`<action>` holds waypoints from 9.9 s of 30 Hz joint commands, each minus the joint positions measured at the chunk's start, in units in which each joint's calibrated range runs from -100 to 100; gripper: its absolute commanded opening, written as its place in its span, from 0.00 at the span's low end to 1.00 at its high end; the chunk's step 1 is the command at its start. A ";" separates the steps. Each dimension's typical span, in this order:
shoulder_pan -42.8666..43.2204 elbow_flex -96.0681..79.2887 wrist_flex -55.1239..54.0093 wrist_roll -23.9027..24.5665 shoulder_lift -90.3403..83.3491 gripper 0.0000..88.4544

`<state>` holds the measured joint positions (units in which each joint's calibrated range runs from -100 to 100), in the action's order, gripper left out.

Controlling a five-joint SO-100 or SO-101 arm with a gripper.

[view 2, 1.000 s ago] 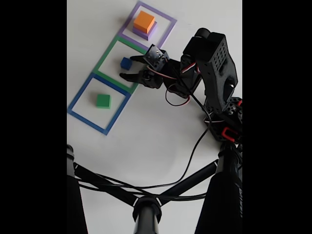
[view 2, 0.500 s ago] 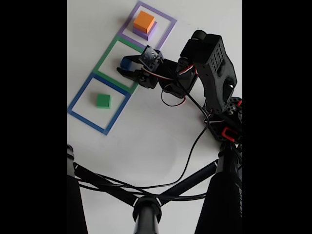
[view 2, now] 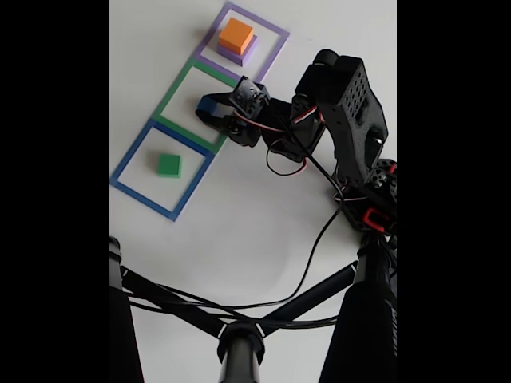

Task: Tower of hanoi

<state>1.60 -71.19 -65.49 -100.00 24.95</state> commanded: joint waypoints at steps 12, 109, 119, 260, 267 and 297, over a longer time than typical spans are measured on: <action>-0.93 -3.90 30.10 0.00 -35.48 0.03; 23.04 -1.63 23.06 0.00 -29.59 0.02; 22.47 2.74 22.57 0.00 -25.80 0.02; -27.68 -2.17 33.34 0.00 -40.09 0.50; -26.62 -1.08 23.38 0.00 -30.16 0.49; -24.22 8.83 15.13 0.00 -13.20 0.43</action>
<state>-23.29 -63.97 -48.64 -99.80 12.03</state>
